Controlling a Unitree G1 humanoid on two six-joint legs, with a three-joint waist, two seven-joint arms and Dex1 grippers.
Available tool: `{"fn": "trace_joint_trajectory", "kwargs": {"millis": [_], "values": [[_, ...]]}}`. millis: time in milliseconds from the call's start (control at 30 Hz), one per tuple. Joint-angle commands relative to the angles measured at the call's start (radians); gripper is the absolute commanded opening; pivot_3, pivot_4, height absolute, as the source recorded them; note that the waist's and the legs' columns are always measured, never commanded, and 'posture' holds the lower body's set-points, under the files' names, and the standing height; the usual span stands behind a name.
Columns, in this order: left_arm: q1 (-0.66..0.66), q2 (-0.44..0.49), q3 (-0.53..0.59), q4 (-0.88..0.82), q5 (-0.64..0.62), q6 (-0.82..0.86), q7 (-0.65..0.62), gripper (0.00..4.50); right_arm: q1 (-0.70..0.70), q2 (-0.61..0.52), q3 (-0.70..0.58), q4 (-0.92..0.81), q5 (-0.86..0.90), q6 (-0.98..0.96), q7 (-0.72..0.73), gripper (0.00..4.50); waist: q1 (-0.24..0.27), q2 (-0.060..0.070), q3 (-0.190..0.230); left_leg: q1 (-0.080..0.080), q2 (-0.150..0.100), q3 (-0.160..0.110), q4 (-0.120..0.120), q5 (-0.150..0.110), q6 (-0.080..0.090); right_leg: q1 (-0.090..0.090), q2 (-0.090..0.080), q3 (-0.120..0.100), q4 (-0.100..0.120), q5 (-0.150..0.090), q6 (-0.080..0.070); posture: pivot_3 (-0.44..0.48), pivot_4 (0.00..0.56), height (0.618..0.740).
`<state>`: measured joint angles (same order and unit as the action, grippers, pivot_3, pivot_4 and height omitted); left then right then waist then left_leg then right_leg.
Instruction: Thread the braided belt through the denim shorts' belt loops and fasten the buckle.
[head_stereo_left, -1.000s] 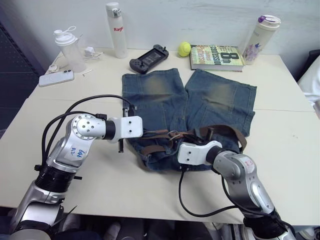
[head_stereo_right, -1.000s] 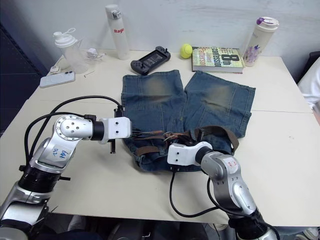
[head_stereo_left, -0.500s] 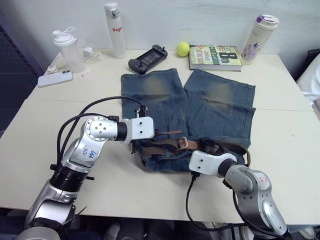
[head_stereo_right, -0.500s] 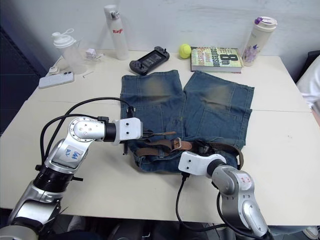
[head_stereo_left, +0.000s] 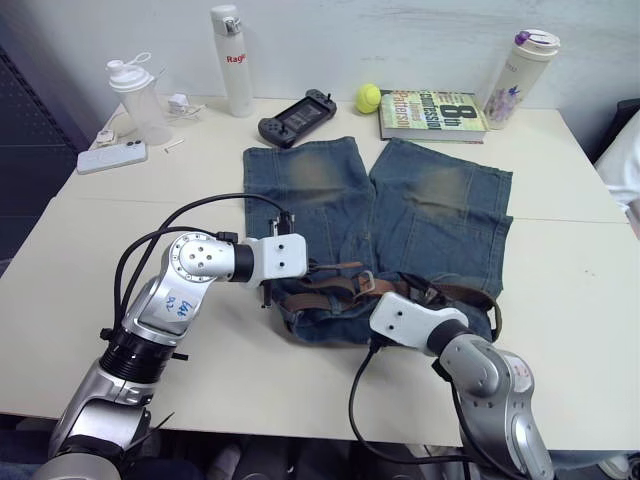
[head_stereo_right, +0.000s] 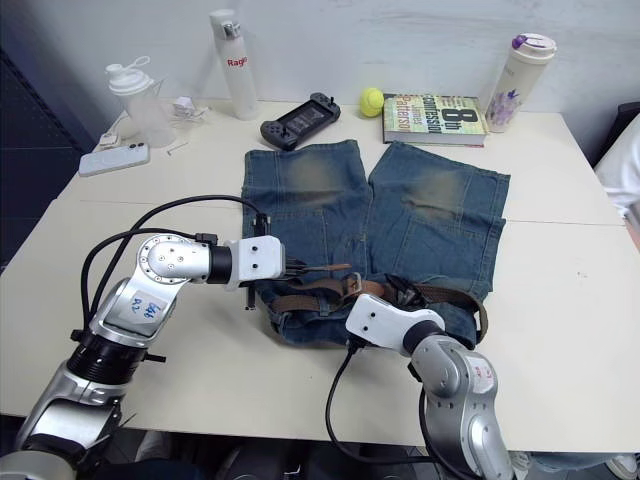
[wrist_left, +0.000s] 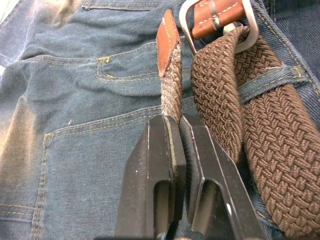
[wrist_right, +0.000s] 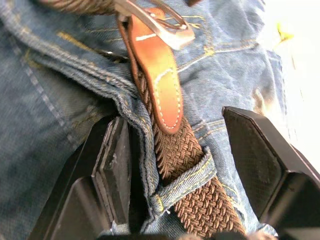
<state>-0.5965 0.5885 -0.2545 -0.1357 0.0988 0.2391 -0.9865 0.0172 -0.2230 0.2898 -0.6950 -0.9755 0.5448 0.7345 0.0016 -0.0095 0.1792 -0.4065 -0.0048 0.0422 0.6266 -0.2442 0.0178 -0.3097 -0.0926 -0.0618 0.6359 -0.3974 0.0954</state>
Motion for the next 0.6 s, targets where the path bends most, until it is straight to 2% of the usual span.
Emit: {"fn": "trace_joint_trajectory", "kwargs": {"millis": [33, 200, 300, 400, 433, 467, 500, 600], "values": [[-0.020, -0.002, 0.000, -0.010, -0.012, -0.006, 0.005, 0.00, 0.013, 0.037, -0.008, -0.036, -0.053, 0.034, -0.045, 3.08, 0.000, 0.000, 0.000, 0.000, 0.000, 0.000, 0.000, 0.000, 0.000, 0.000, 0.000, 0.000, 0.000, 0.000, 0.000, 0.000, 0.150, 0.740], [-0.022, 0.002, 0.003, -0.006, -0.009, -0.006, 0.006, 0.00, 0.026, 0.102, 0.010, -0.047, -0.095, 0.060, -0.082, 3.08, -0.001, 0.000, 0.000, 0.000, 0.000, 0.000, 0.000, 0.000, -0.001, -0.001, 0.000, 0.000, 0.001, 0.000, 0.000, 0.000, 0.150, 0.740], [-0.027, 0.000, 0.003, -0.006, -0.009, -0.002, 0.006, 0.00, 0.015, 0.111, 0.028, -0.036, -0.097, 0.042, -0.101, 2.20, -0.002, 0.000, 0.000, 0.000, 0.000, 0.000, 0.000, 0.000, -0.001, -0.001, 0.000, 0.000, 0.001, 0.000, 0.000, 0.000, 0.150, 0.740], [-0.030, -0.001, 0.003, -0.003, -0.010, 0.001, 0.007, 0.00, -0.011, 0.075, 0.042, -0.025, -0.093, -0.022, -0.119, 1.03, -0.002, 0.000, 0.000, 0.000, 0.000, 0.000, -0.001, 0.000, -0.001, -0.002, 0.000, 0.000, 0.001, 0.000, 0.000, 0.000, 0.150, 0.740], [-0.030, 0.000, 0.003, -0.002, -0.010, 0.001, 0.006, 0.00, -0.020, 0.069, 0.044, -0.023, -0.099, -0.032, -0.122, 1.03, -0.002, 0.000, 0.000, 0.000, 0.000, 0.000, -0.001, 0.000, -0.001, -0.002, 0.000, 0.001, 0.001, 0.000, 0.000, 0.000, 0.150, 0.740], [-0.029, 0.001, 0.004, -0.003, -0.010, 0.002, 0.006, 0.00, -0.024, 0.066, 0.044, -0.020, -0.102, -0.036, -0.123, 0.28, -0.001, 0.000, 0.000, 0.000, 0.000, 0.000, -0.001, 0.000, -0.001, -0.003, 0.000, 0.001, 0.001, 0.000, 0.000, 0.000, 0.150, 0.740], [-0.029, 0.002, 0.004, -0.003, -0.010, 0.003, 0.007, 0.00, -0.028, 0.061, 0.044, -0.015, -0.105, -0.043, -0.126, 0.08, -0.002, 0.000, 0.000, 0.000, 0.000, 0.000, -0.001, 0.000, -0.001, -0.003, 0.000, 0.001, 0.001, 0.000, 0.000, 0.000, 0.150, 0.740], [-0.027, 0.003, 0.008, -0.012, -0.013, 0.015, 0.009, 0.00, -0.045, 0.045, 0.035, 0.010, -0.116, -0.068, -0.151, 0.08, -0.002, 0.000, 0.000, 0.000, 0.000, 0.000, -0.002, 0.000, -0.001, -0.003, 0.000, 0.001, 0.001, 0.000, 0.000, 0.000, 0.150, 0.740]]}}
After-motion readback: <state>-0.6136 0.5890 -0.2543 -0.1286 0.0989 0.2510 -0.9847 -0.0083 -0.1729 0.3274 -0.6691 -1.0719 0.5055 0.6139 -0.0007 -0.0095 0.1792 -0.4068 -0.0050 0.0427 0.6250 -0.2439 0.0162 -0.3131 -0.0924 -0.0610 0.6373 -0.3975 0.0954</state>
